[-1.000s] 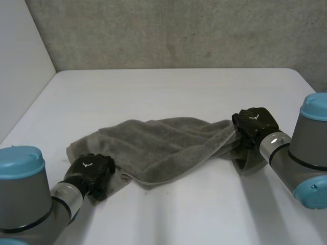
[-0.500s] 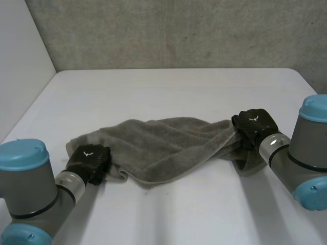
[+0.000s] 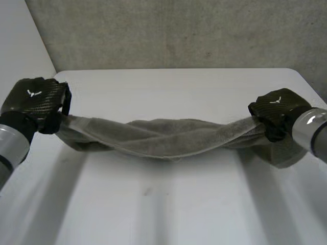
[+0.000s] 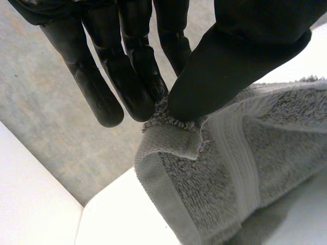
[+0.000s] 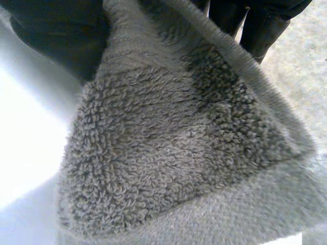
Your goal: Fold the towel.
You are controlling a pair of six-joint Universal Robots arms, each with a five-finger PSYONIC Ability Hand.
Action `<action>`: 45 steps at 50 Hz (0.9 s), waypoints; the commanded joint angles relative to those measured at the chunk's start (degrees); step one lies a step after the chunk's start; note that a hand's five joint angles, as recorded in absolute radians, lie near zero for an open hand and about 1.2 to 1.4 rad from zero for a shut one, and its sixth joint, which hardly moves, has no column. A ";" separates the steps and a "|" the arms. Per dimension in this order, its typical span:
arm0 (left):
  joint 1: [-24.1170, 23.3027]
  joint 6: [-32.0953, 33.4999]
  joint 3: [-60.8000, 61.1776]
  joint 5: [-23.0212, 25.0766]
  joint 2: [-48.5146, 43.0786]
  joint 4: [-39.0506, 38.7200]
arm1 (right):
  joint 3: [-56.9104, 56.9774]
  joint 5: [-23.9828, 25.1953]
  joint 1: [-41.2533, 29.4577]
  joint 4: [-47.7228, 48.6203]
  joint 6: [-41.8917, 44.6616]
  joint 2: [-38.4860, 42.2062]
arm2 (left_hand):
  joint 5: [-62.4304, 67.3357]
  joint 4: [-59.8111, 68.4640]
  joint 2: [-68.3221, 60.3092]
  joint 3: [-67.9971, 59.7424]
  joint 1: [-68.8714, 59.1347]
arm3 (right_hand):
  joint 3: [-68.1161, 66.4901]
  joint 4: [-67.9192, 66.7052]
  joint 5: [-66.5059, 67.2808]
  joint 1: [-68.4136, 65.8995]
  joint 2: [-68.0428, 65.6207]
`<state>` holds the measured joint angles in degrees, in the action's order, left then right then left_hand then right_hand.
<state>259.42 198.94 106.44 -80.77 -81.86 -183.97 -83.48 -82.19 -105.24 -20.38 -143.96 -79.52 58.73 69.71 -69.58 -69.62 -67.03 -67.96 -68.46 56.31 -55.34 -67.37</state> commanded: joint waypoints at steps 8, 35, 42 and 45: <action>3.72 0.31 1.14 8.26 -13.15 5.55 | -2.39 3.71 1.70 -3.97 3.25 3.50 | 11.27 10.29 -10.42 -10.38 -12.97 | -12.04 -11.54 13.69 -24.66 -12.63; 3.46 4.61 -1.06 8.52 -23.69 3.09 | -2.74 3.09 0.74 2.63 4.57 13.60 | -33.11 -34.09 33.97 34.00 31.41 | -12.04 -11.54 13.69 -24.66 -12.63; 3.19 5.23 0.18 8.52 -21.76 2.39 | -3.36 3.09 0.74 2.63 4.57 13.60 | -32.78 -33.76 33.63 33.67 31.08 | -12.04 -11.54 13.69 -24.66 -12.63; 3.11 5.32 0.09 8.43 -22.46 1.42 | -3.53 3.18 0.74 2.71 4.57 13.60 | -32.44 -33.42 33.30 33.33 30.74 | -12.04 -11.54 13.69 -24.66 -12.63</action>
<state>262.69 204.18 106.47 -72.24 -103.88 -181.21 -86.69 -79.06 -104.50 -17.65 -139.40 -65.92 21.80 31.92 -31.93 -31.99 -32.05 -68.07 -68.47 56.32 -55.34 -67.37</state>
